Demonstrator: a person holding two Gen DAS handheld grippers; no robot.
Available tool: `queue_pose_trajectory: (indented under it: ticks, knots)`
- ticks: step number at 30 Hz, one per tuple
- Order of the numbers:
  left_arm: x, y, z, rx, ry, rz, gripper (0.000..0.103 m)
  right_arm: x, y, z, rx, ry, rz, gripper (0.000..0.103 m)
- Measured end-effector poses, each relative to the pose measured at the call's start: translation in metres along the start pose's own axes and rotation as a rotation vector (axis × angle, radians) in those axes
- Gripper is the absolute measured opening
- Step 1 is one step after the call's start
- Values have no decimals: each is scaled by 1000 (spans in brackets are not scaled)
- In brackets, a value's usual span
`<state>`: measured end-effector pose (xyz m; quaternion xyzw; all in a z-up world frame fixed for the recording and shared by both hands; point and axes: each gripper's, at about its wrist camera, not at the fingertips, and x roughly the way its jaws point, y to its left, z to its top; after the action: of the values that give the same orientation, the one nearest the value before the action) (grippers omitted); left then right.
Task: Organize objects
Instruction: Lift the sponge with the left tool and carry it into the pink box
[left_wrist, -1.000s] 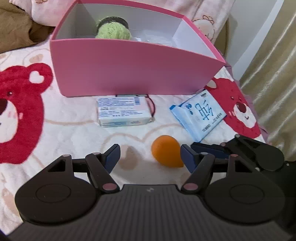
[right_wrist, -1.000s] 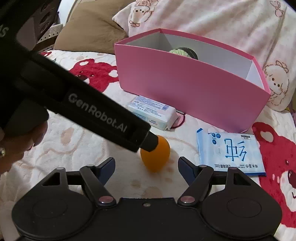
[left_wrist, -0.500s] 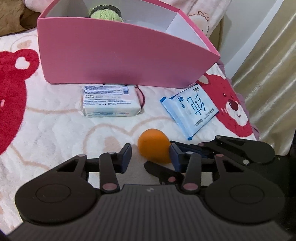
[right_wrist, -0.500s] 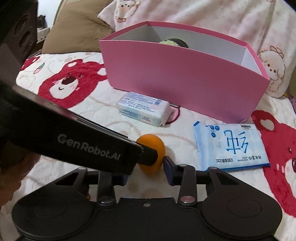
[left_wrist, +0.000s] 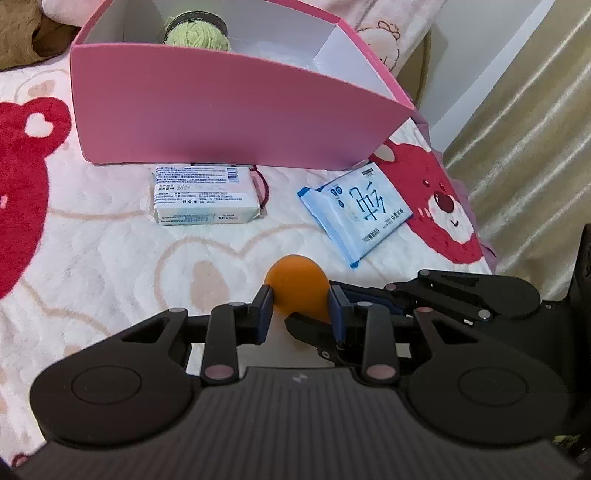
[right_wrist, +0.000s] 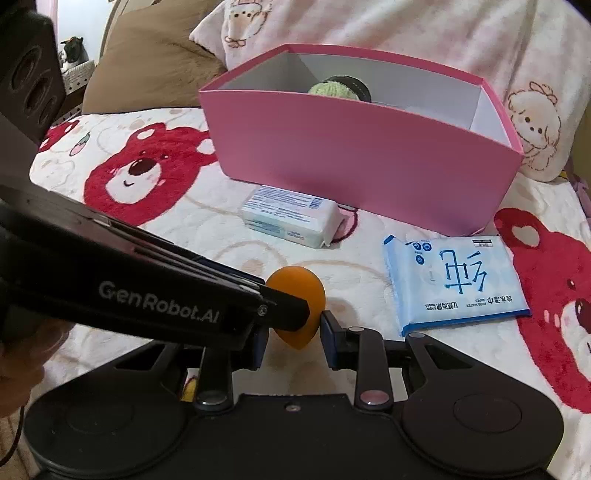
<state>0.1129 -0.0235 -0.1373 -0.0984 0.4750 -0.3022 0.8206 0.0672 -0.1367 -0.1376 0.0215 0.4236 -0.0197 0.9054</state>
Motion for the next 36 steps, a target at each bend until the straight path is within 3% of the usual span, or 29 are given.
queue_pose_trajectory:
  ticks: [10, 18, 28, 36]
  knots:
    - [-23, -14, -1, -13, 5, 8, 30, -24, 5, 10, -5, 53, 23, 35]
    - [-57, -18, 16, -36, -15, -12, 30, -50, 9, 33, -17, 26, 62, 35]
    - [-101, -40, 64, 10, -68, 11, 30, -84, -2, 82, 22, -7, 104, 35]
    - [-117, -37, 112, -53, -151, -30, 30, -94, -14, 143, -90, -3, 79, 35]
